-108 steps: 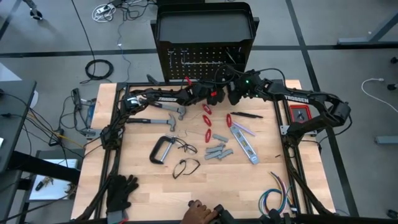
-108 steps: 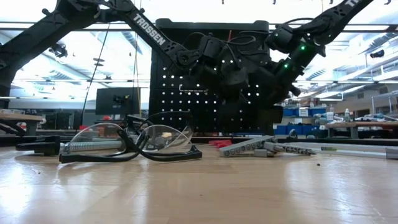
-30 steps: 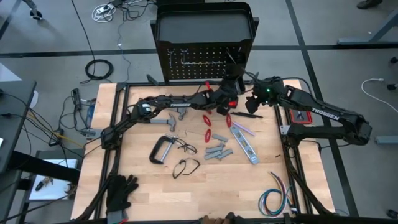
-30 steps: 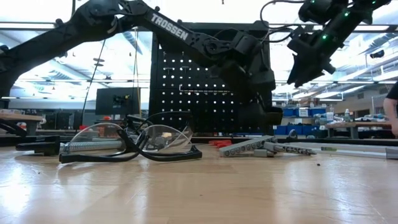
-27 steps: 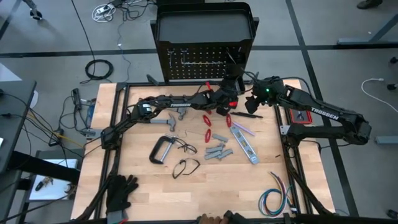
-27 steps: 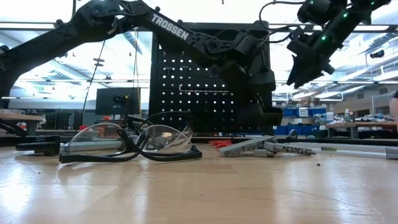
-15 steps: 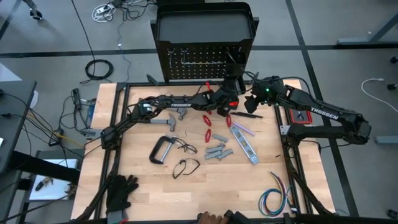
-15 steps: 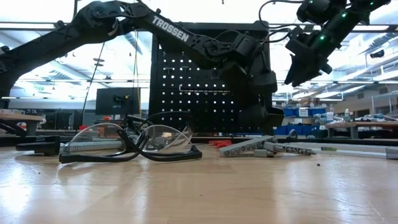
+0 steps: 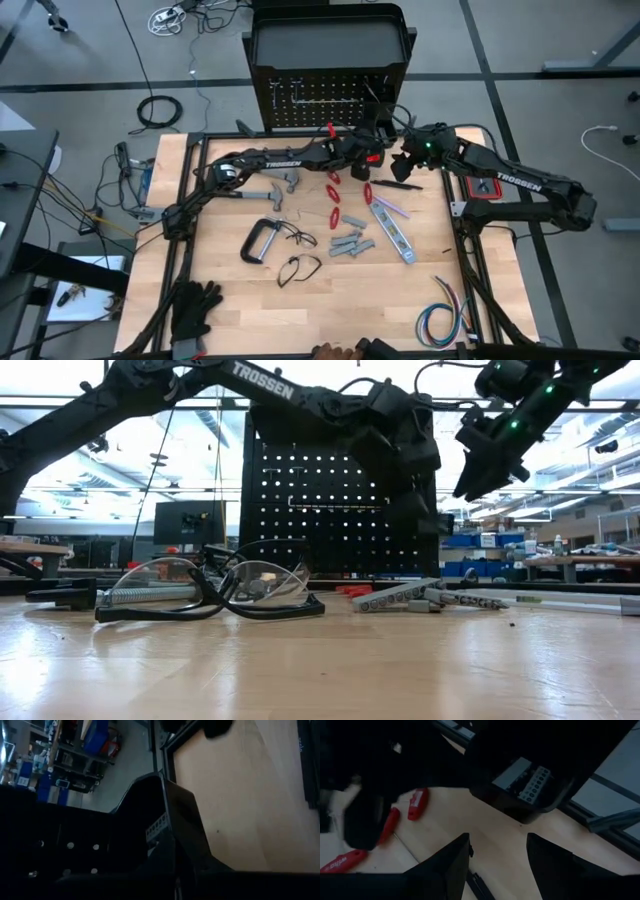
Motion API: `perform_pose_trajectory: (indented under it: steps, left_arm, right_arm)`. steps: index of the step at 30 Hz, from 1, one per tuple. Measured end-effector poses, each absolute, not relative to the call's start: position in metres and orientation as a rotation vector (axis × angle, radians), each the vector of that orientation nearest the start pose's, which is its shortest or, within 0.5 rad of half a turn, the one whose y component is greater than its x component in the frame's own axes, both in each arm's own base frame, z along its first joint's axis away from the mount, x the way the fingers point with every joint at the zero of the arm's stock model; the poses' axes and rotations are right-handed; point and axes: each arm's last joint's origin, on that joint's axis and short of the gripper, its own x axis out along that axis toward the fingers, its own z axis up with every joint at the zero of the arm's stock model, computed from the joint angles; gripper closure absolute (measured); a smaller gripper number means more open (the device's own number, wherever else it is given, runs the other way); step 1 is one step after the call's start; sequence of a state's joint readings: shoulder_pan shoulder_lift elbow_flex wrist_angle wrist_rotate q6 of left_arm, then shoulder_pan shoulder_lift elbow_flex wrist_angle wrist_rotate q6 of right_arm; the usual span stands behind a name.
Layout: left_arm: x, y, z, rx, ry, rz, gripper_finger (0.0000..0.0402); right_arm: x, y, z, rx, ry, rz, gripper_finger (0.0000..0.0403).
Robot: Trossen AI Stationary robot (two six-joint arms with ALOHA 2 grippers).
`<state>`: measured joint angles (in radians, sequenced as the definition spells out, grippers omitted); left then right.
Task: Hang tools onto peg board
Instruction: Put the screwdriver bits on the table
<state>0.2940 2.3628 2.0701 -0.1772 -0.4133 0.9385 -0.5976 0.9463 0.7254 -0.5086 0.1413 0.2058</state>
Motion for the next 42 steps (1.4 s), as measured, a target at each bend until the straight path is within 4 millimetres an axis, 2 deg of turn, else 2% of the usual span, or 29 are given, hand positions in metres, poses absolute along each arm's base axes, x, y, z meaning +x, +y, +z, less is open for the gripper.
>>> perform_pose_trajectory:
  steps: [12,17,22,27,32,37,42]
  left_arm:
    - [0.511,0.171,0.225,0.844,0.846,0.376,0.0401]
    - [0.506,0.176,0.220,0.816,0.900,0.364,0.0401]
    - [0.495,0.191,0.207,0.761,1.007,0.352,0.0401]
    - [0.492,0.197,0.207,0.733,1.000,0.361,0.0401]
    - [0.495,0.192,0.208,0.766,0.991,0.342,0.0401]
    - [0.496,0.189,0.210,0.783,0.991,0.349,0.0401]
    - [0.495,0.188,0.219,0.785,0.972,0.360,0.0401]
  right_arm:
    - [0.169,-0.123,0.238,0.341,0.686,-0.785,0.0199]
    - [0.171,-0.125,0.238,0.336,0.679,-0.789,0.0199]
    - [0.173,-0.127,0.240,0.309,0.656,-0.782,0.0199]
    - [0.174,-0.127,0.241,0.299,0.642,-0.780,0.0199]
    - [0.176,-0.127,0.238,0.222,0.696,-0.728,0.0197]
    - [0.181,-0.129,0.231,0.069,0.780,-0.651,0.0193]
    - [0.184,-0.136,0.233,0.009,0.755,-0.650,0.0194]
